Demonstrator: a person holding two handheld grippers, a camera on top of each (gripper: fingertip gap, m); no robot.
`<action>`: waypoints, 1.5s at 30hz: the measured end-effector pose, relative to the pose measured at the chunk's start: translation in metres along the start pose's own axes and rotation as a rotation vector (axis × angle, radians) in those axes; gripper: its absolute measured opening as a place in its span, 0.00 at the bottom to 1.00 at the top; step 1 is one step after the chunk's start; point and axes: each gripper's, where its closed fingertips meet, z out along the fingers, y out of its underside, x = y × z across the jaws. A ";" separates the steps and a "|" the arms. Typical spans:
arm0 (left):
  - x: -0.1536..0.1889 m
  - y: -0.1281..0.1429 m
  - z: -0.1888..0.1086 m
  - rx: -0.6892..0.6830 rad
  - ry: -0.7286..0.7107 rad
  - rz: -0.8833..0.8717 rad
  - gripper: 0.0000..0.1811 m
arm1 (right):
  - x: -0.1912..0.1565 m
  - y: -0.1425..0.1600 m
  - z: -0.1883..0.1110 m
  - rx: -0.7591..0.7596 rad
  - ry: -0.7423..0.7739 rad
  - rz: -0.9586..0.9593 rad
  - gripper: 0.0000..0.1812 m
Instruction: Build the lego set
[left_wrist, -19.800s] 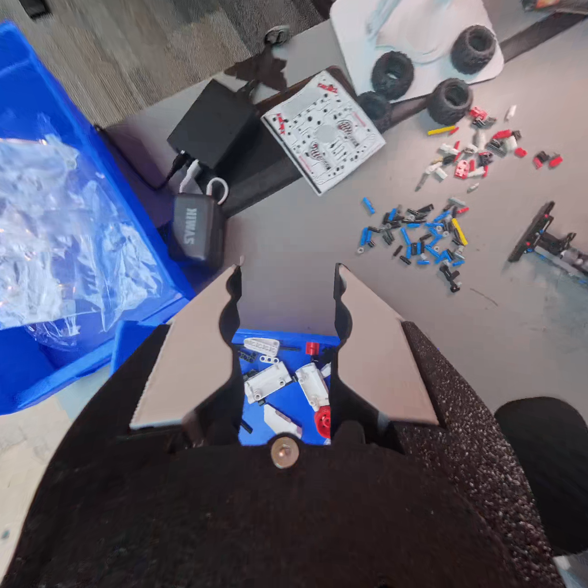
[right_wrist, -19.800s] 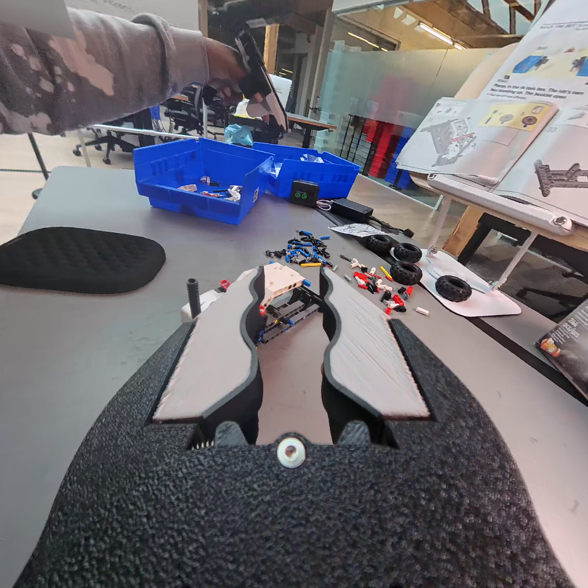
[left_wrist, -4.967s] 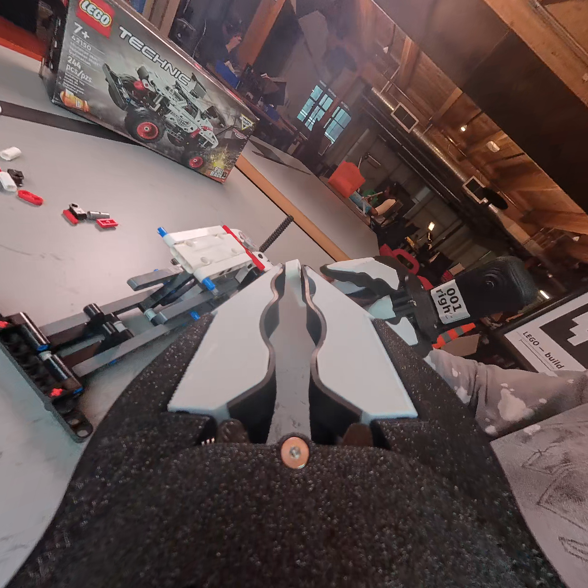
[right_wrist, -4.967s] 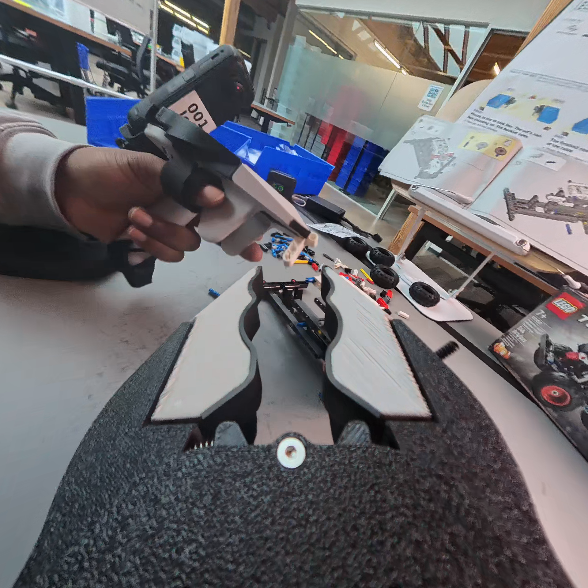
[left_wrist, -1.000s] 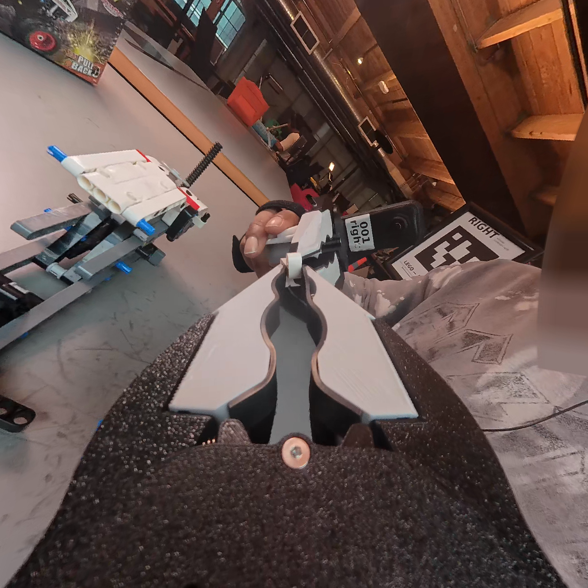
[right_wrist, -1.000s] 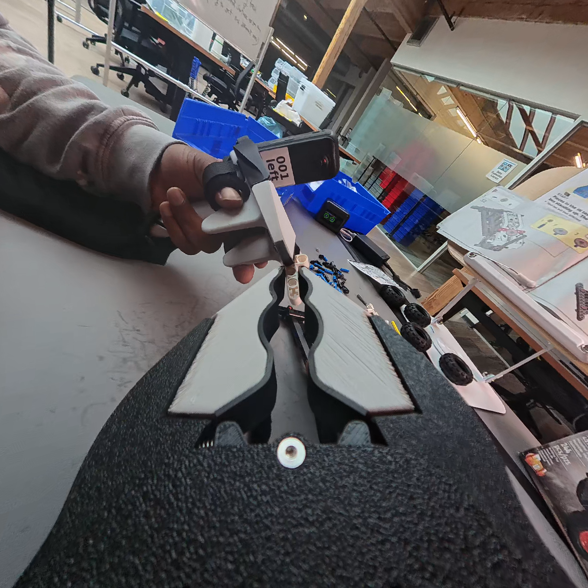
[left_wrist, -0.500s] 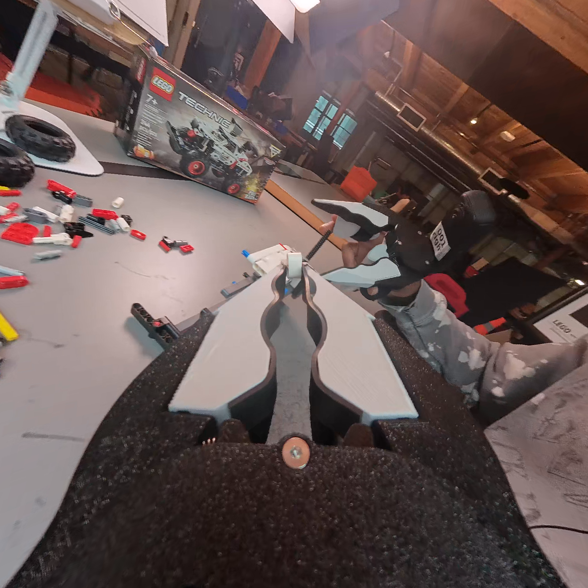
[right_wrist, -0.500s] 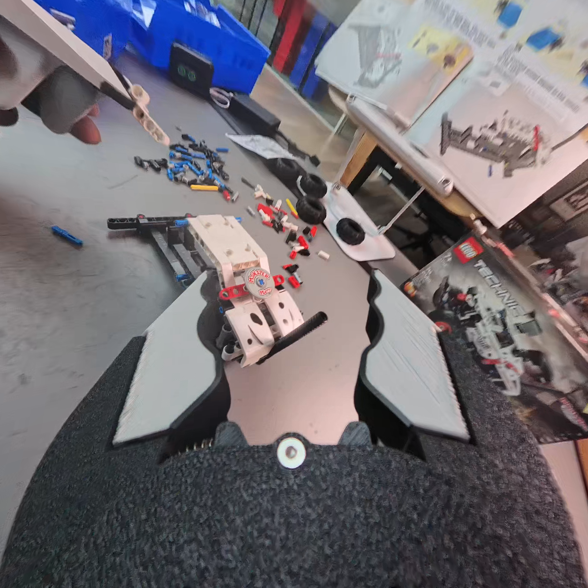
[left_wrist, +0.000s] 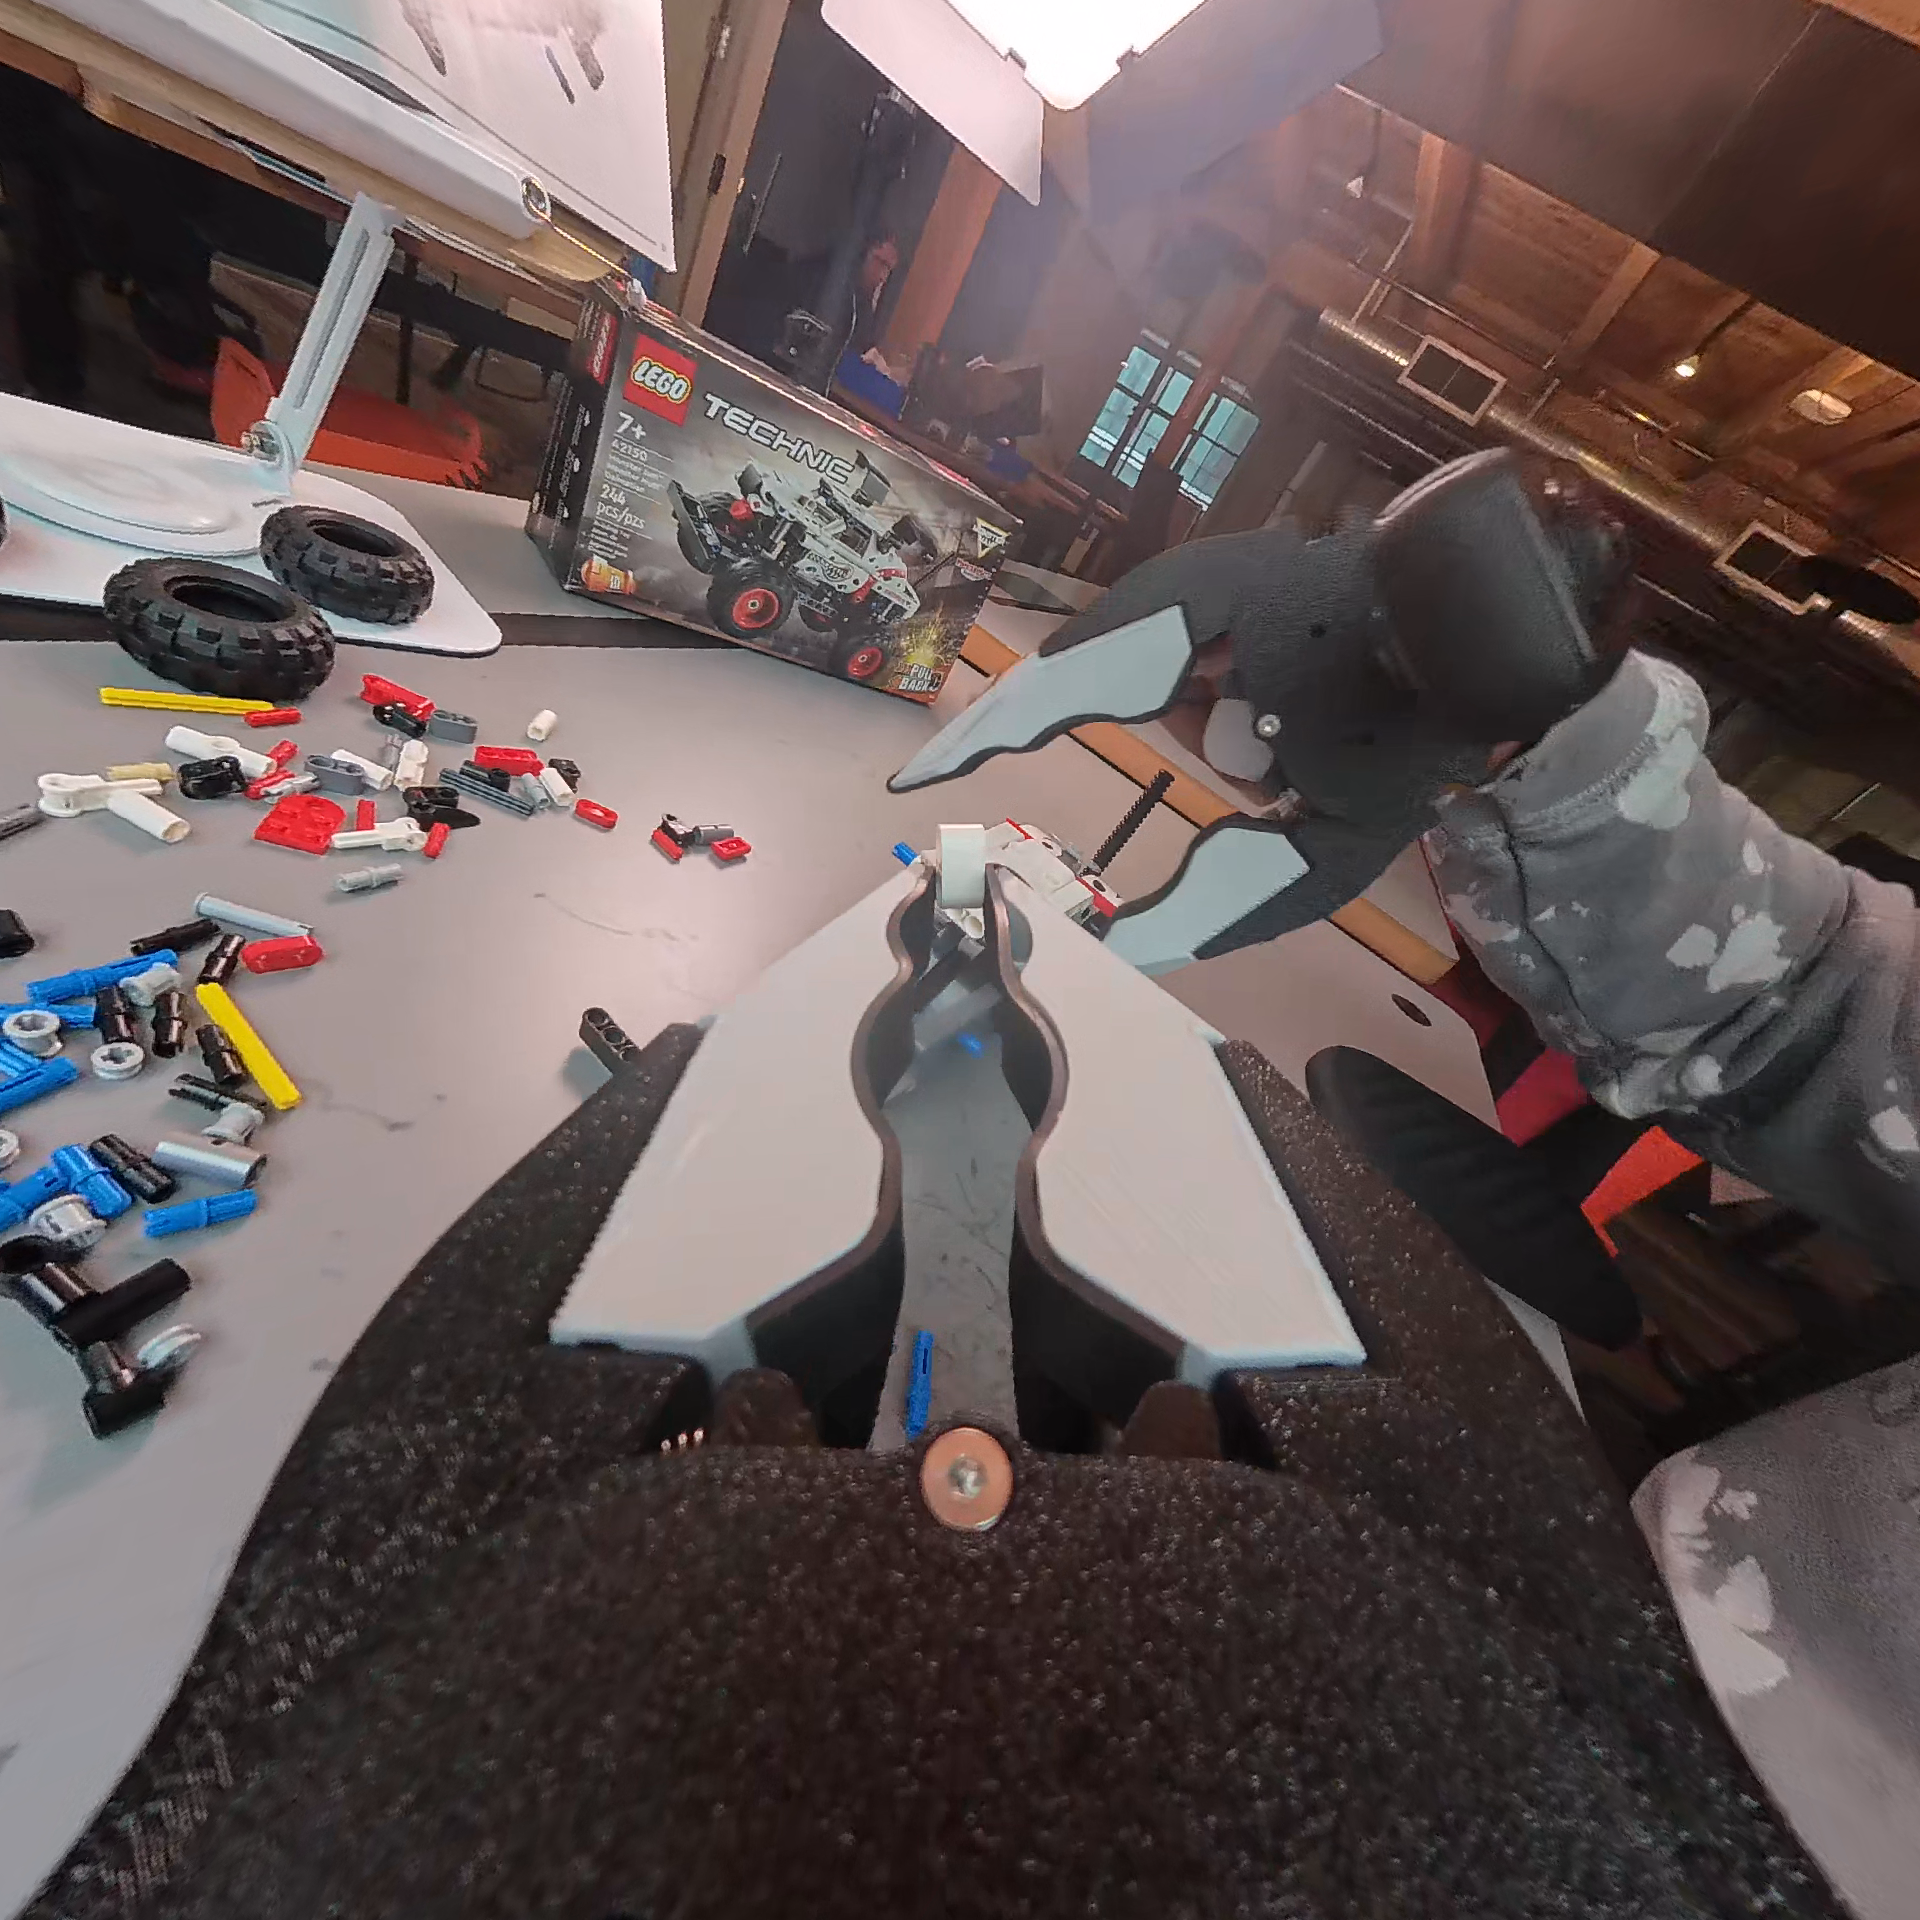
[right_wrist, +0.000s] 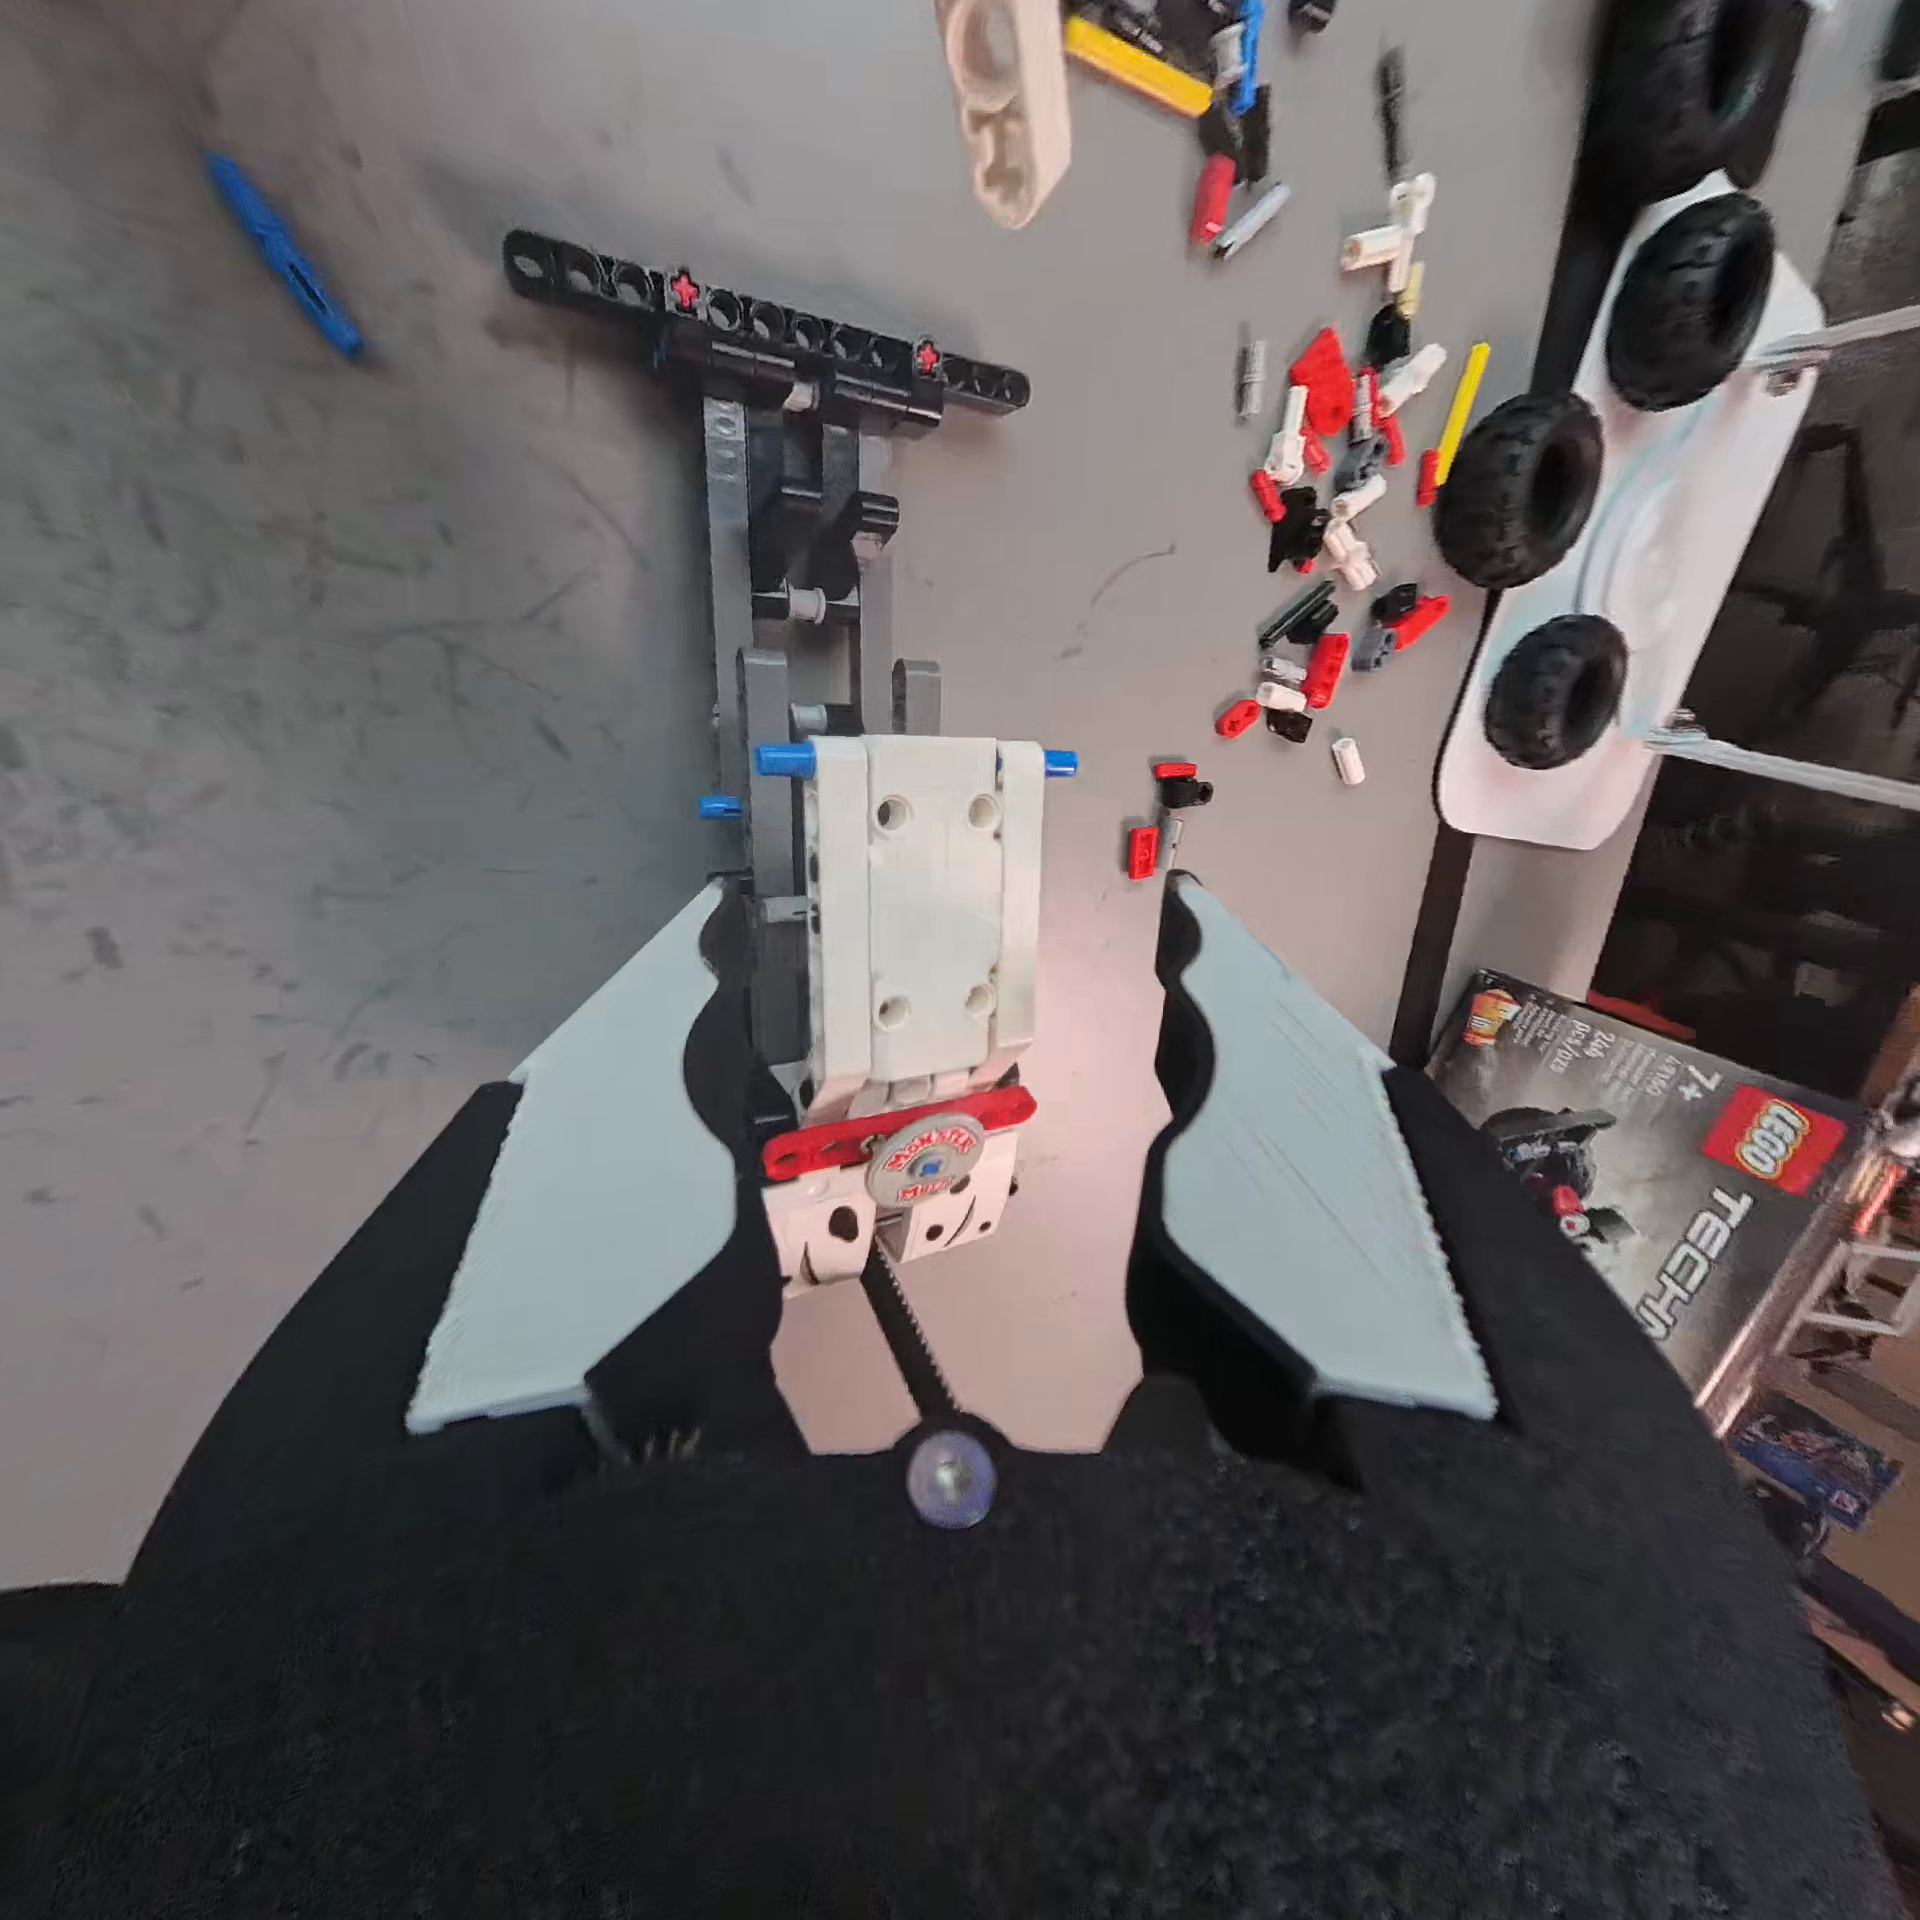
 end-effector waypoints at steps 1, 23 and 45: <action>0.000 0.000 0.000 -0.004 -0.001 0.009 0.04 | -0.002 0.002 0.007 -0.024 -0.046 -0.018 0.42; 0.032 0.029 0.015 -0.159 0.102 0.161 0.04 | -0.017 0.002 -0.043 0.571 -0.650 0.072 0.26; 0.029 0.029 0.015 -0.162 0.100 0.132 0.04 | -0.002 0.006 -0.019 0.329 -0.478 -0.120 0.26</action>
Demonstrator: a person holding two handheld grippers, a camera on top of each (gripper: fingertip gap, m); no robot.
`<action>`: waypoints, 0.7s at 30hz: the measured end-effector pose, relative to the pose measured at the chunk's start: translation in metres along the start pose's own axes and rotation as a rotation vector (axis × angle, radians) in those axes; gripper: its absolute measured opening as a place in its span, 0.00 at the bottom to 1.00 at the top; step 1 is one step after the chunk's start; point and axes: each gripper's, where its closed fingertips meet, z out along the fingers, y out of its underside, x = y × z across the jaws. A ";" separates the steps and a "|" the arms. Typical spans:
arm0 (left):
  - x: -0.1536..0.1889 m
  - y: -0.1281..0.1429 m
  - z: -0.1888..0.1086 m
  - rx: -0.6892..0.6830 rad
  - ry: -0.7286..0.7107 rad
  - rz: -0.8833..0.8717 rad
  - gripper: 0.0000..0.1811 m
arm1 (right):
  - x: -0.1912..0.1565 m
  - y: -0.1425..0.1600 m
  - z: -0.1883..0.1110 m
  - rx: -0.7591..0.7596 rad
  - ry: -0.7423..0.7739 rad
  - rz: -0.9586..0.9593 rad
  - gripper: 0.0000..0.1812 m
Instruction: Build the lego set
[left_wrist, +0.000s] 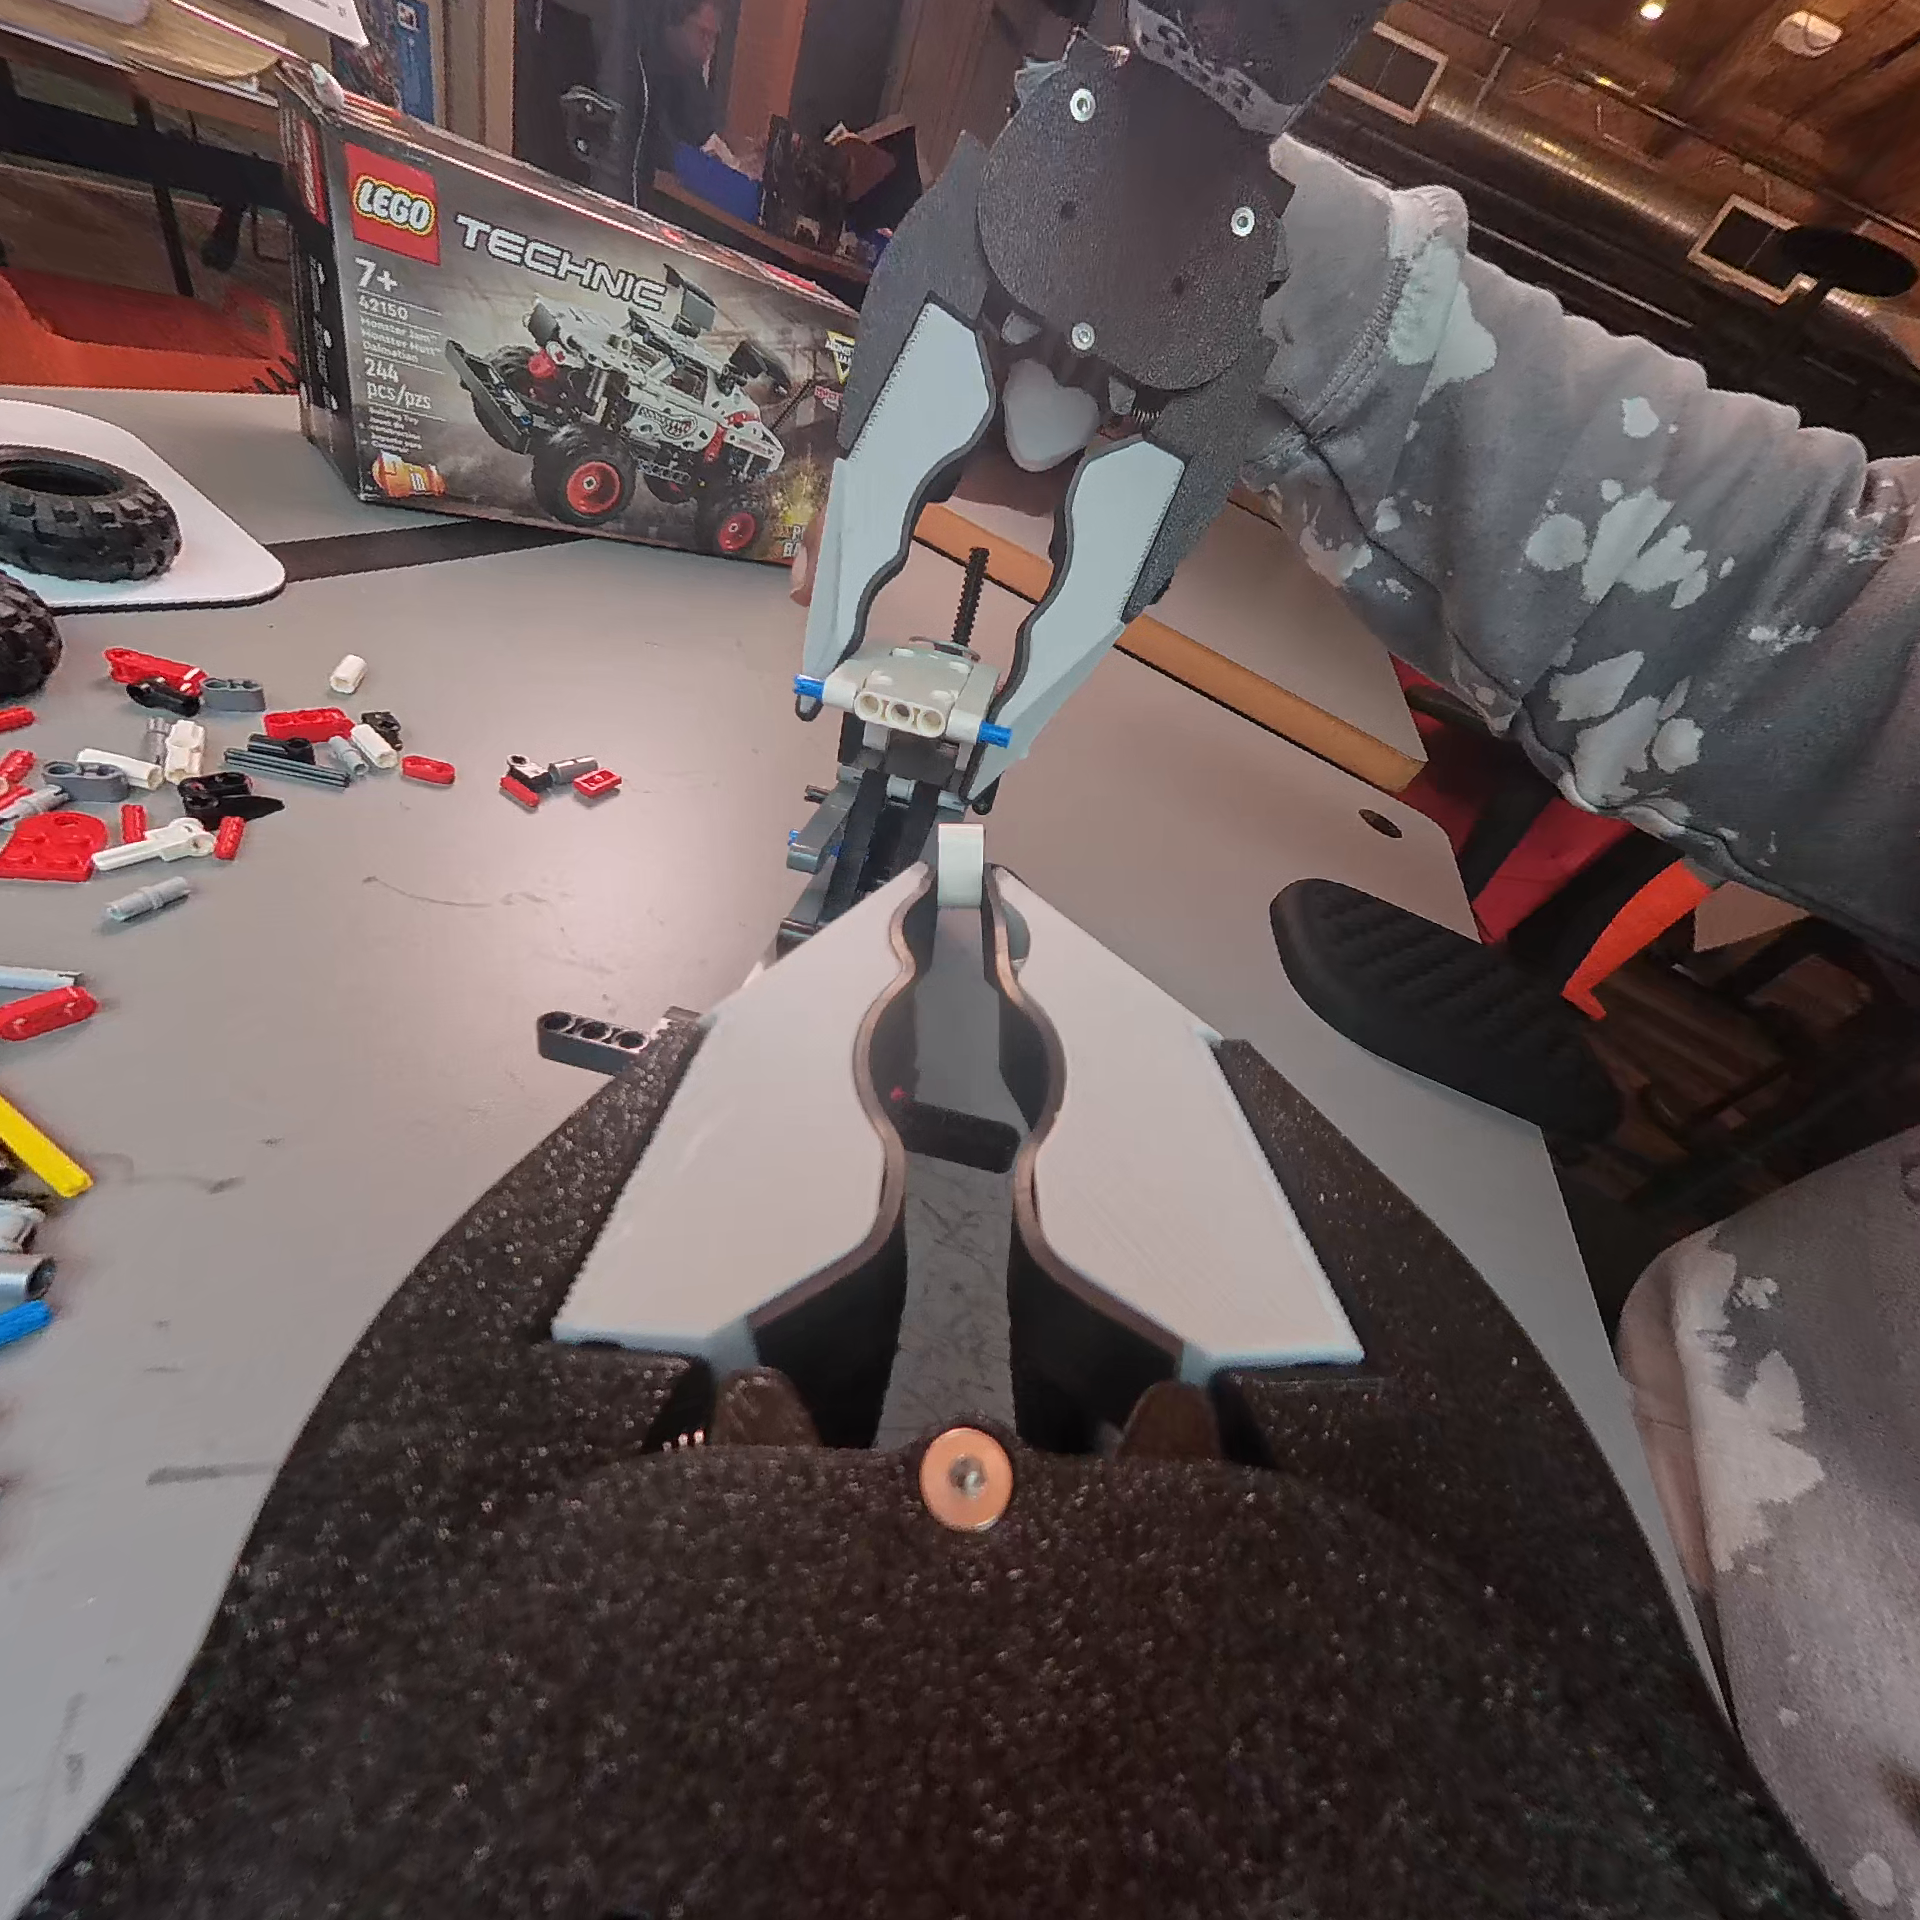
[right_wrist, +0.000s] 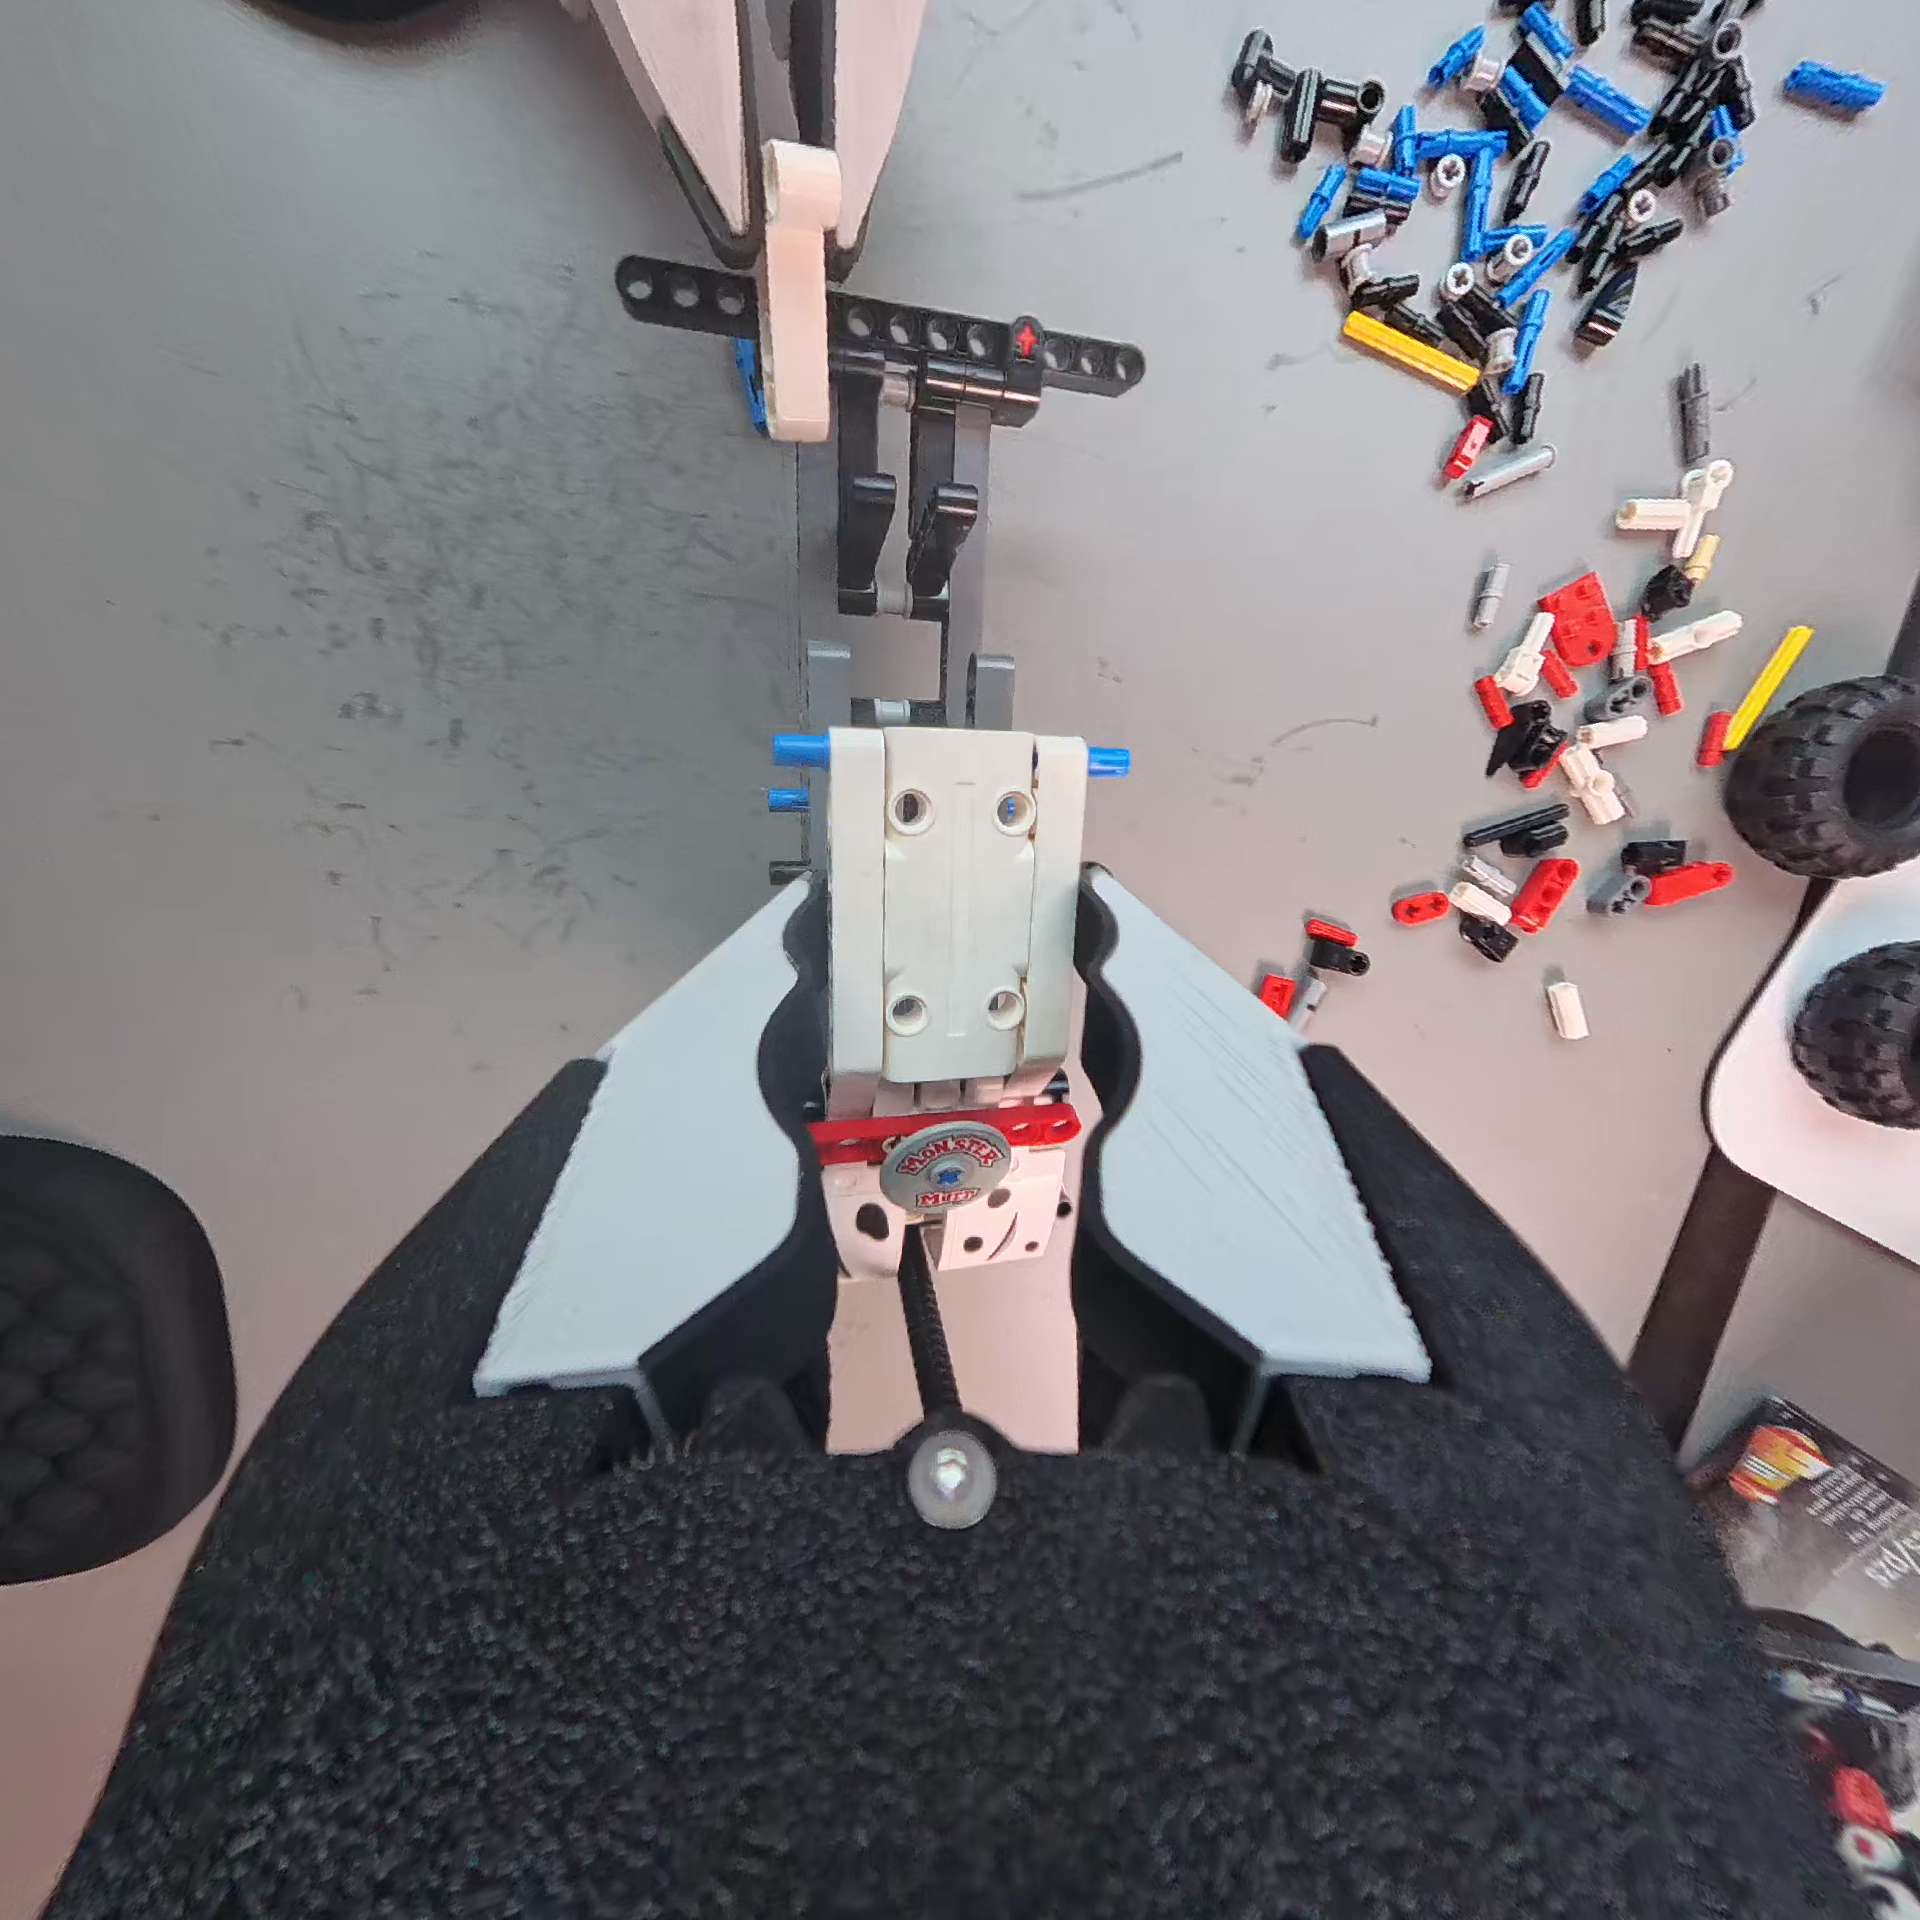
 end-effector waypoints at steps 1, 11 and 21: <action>0.000 0.000 0.000 -0.001 0.000 0.001 0.04 | 0.002 0.002 0.001 -0.012 0.014 -0.006 0.26; 0.000 0.001 0.000 -0.003 -0.001 -0.005 0.04 | 0.008 0.014 0.017 -0.136 0.134 -0.078 0.26; -0.004 0.000 -0.001 0.005 -0.019 -0.015 0.04 | 0.014 0.002 -0.025 0.052 0.251 0.040 0.32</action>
